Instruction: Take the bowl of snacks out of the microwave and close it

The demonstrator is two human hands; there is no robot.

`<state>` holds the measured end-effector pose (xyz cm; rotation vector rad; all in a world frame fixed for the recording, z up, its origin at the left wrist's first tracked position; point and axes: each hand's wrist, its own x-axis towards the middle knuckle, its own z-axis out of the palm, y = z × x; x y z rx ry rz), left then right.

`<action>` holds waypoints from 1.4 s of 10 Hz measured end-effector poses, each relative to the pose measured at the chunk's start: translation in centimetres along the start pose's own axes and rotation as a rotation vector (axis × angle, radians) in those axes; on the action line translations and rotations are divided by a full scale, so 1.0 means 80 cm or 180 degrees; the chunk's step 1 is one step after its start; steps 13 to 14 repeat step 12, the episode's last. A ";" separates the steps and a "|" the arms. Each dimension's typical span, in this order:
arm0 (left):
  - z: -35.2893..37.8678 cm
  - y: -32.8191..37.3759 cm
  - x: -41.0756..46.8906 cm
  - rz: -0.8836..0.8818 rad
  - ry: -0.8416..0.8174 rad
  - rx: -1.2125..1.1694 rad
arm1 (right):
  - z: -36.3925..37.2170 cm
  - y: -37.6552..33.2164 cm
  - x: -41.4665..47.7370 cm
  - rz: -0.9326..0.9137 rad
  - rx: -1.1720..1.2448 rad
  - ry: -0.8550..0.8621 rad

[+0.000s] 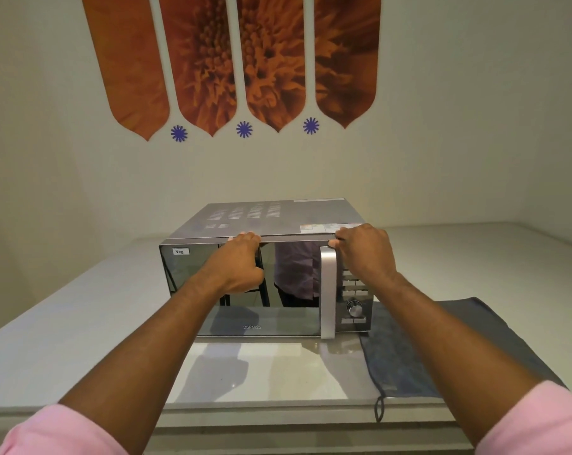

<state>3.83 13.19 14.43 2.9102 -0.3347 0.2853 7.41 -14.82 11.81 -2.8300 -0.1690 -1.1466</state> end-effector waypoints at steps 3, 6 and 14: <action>0.006 0.001 0.000 0.0050 0.0072 0.0046 | -0.008 -0.009 -0.004 0.0182 -0.0032 -0.0023; 0.014 0.000 0.006 0.0137 0.0111 0.0096 | -0.011 -0.018 -0.003 0.0288 -0.0164 0.0011; 0.041 0.001 -0.002 0.0320 0.0972 0.0715 | -0.054 -0.025 -0.003 0.0098 0.0233 -0.0287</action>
